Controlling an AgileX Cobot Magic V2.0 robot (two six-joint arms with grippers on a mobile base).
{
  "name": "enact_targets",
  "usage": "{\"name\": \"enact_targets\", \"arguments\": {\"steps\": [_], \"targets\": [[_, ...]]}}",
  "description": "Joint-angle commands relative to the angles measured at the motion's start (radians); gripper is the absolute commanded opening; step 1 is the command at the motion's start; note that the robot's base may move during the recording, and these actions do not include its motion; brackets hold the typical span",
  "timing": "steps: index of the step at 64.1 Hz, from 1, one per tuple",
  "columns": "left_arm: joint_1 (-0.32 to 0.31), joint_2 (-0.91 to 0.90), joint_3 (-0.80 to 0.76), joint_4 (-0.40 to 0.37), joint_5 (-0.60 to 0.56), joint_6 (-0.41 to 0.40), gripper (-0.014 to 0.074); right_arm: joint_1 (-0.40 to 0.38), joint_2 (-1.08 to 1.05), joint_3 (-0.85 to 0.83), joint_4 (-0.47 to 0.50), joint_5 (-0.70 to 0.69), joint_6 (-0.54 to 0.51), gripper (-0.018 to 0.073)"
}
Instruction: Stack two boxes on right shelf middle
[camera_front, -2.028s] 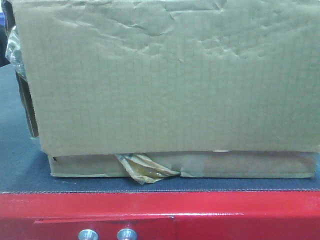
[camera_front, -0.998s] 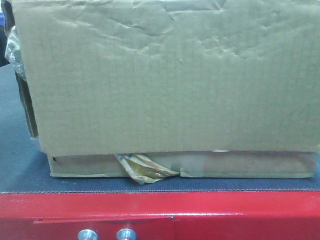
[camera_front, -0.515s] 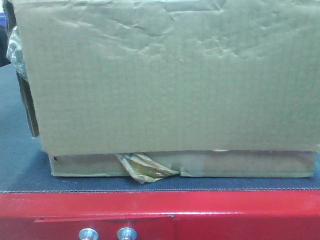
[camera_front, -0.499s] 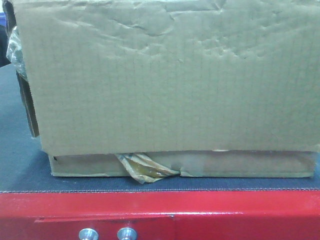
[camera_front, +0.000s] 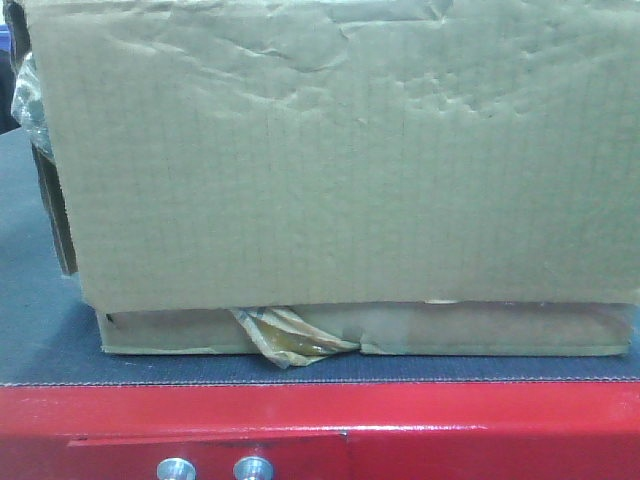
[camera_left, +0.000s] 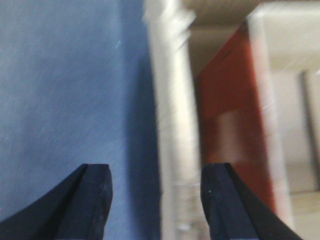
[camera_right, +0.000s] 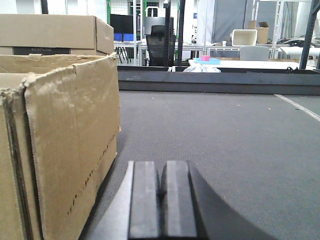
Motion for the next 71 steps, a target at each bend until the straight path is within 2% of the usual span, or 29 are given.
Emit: {"name": "enact_targets", "arguments": {"steps": [1,32,63,71], "targets": [[0.002,-0.005,0.031,-0.017,-0.005,0.002,0.0311,-0.003,-0.003,0.0,0.0,-0.022,-0.002,-0.0163],[0.002,0.028,0.053,-0.07,-0.005,0.002,0.0308,-0.003,-0.003,0.0,0.0,-0.022,-0.002,-0.0163],[0.0,0.033,0.049,-0.075,-0.005,0.002,0.0308,-0.003,-0.003,0.0,0.0,-0.026,-0.002,-0.0163],[0.0,0.033,0.029,-0.073,-0.005,0.002,0.0308,-0.003,-0.003,0.0,0.0,-0.093,0.001,-0.0163]]}}
